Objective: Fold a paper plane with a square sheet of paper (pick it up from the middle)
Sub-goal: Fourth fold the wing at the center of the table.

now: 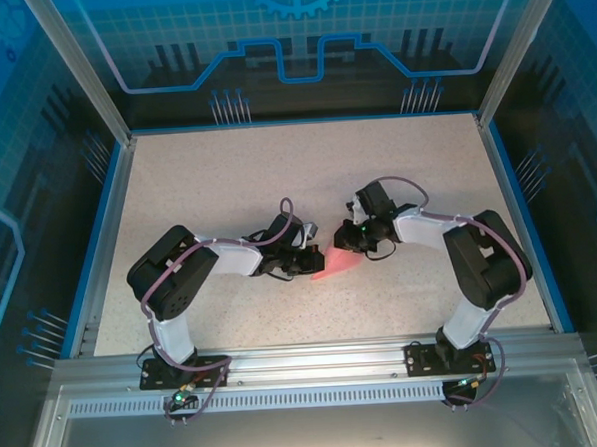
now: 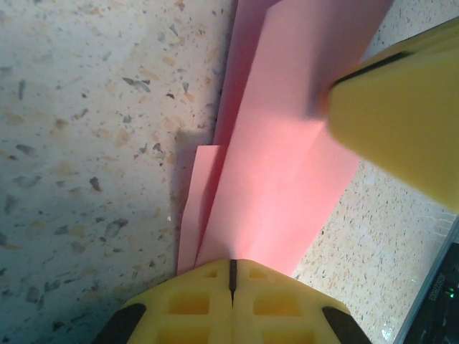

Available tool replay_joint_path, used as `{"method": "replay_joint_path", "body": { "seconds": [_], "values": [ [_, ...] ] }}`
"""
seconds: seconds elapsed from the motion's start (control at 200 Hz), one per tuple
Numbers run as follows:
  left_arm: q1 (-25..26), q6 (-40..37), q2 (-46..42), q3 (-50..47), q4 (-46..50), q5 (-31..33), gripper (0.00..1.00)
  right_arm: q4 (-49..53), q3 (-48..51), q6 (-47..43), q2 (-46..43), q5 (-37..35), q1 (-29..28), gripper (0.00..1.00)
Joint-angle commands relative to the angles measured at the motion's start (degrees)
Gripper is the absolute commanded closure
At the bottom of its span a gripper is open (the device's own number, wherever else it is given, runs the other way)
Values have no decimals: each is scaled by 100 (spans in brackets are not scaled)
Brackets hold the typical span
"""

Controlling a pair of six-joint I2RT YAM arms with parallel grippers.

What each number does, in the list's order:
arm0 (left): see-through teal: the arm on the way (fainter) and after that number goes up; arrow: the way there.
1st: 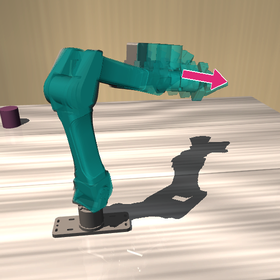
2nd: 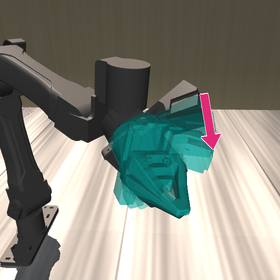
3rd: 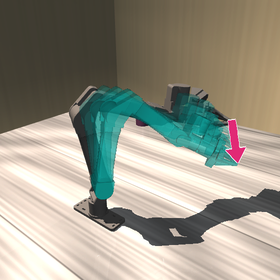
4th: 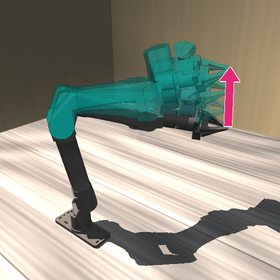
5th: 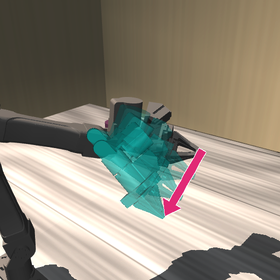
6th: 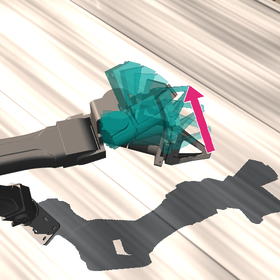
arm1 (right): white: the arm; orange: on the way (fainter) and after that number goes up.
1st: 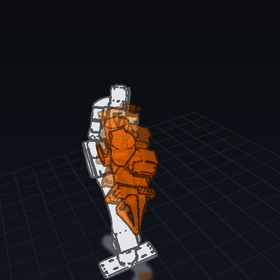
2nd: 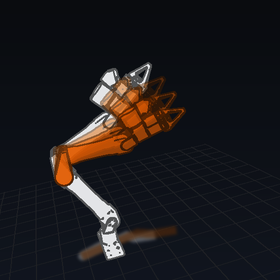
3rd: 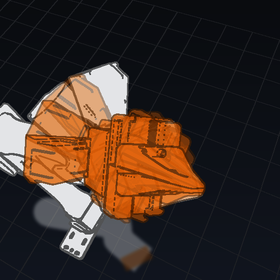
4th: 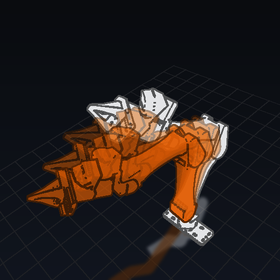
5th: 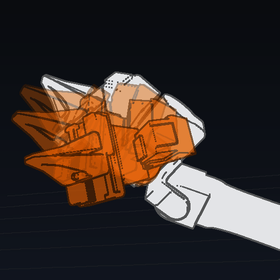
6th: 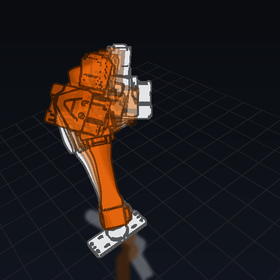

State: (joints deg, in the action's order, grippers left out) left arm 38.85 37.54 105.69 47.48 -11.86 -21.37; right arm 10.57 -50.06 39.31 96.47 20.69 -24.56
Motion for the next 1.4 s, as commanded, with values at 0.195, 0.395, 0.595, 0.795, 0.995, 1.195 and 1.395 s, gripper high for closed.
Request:
{"method": "replay_joint_path", "body": {
  "seconds": [0.195, 0.395, 0.595, 0.795, 0.995, 1.195, 1.395],
  "values": [
    [57, 35, 205, -112, 992, 442, 98, -439, 274, -99, 382, 364, -170, 86],
    [60, 30, 111, -107, 1045, 441, 98, -278, 169, -126, 809, 136, -151, 88],
    [56, -135, -158, -157, 1181, 309, 95, 46, 119, 13, 969, -245, -67, 88],
    [59, -356, -398, -248, 1548, 397, 93, 182, 92, 59, 1039, -363, -58, 88],
    [60, -309, -876, -257, 1605, 468, 89, 173, 107, 86, 1095, -352, -74, 88],
    [52, -100, -1426, -210, 1105, 305, 80, 165, 102, 94, 1111, -352, -111, 87],
    [137, -15, -1137, 1, 936, 145, 79, 147, 102, 150, 1200, -354, -135, 88]
  ]
}}
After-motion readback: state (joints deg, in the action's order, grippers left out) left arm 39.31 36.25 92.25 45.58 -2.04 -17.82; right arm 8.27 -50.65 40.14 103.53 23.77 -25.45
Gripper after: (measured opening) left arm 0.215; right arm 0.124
